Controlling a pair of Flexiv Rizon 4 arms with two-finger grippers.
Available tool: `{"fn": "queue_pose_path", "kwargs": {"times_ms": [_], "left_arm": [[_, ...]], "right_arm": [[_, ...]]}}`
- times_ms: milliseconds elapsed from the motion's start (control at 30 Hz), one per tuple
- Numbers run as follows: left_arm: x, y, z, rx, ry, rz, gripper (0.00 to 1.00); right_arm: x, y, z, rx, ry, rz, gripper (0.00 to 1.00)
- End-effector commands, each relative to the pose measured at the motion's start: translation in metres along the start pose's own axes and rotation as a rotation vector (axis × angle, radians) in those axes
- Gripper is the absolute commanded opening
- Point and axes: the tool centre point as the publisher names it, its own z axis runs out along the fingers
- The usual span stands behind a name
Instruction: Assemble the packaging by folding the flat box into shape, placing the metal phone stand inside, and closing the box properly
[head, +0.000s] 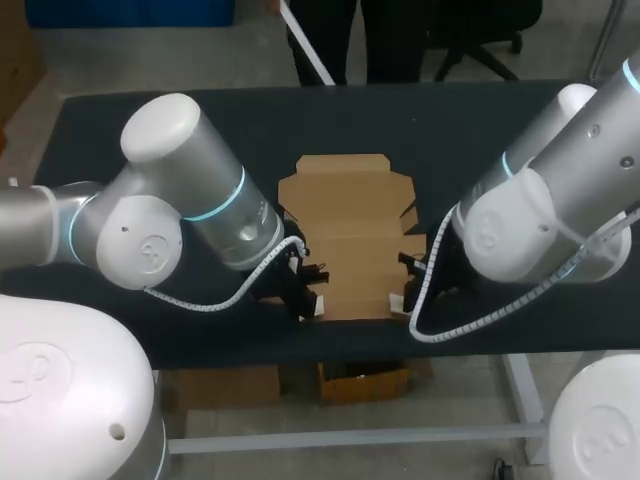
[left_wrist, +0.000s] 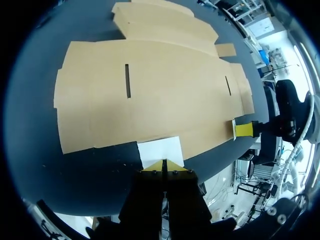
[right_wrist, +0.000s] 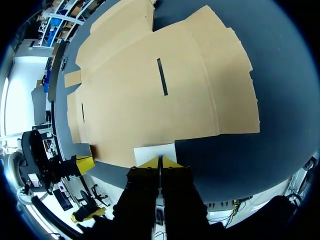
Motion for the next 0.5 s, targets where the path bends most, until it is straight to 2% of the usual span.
{"fn": "queue_pose_path", "kwargs": {"times_ms": [33, 500], "left_arm": [[0.0041, 0.0019, 0.006, 0.019, -0.026, -0.006, 0.0], [0.0013, 0.0012, 0.0149, 0.029, -0.063, -0.028, 0.0]], "right_arm": [[0.0003, 0.0005, 0.007, -0.013, -0.015, 0.001, 0.0], [-0.003, -0.0041, 0.0131, -0.052, -0.04, -0.004, 0.0]]}}
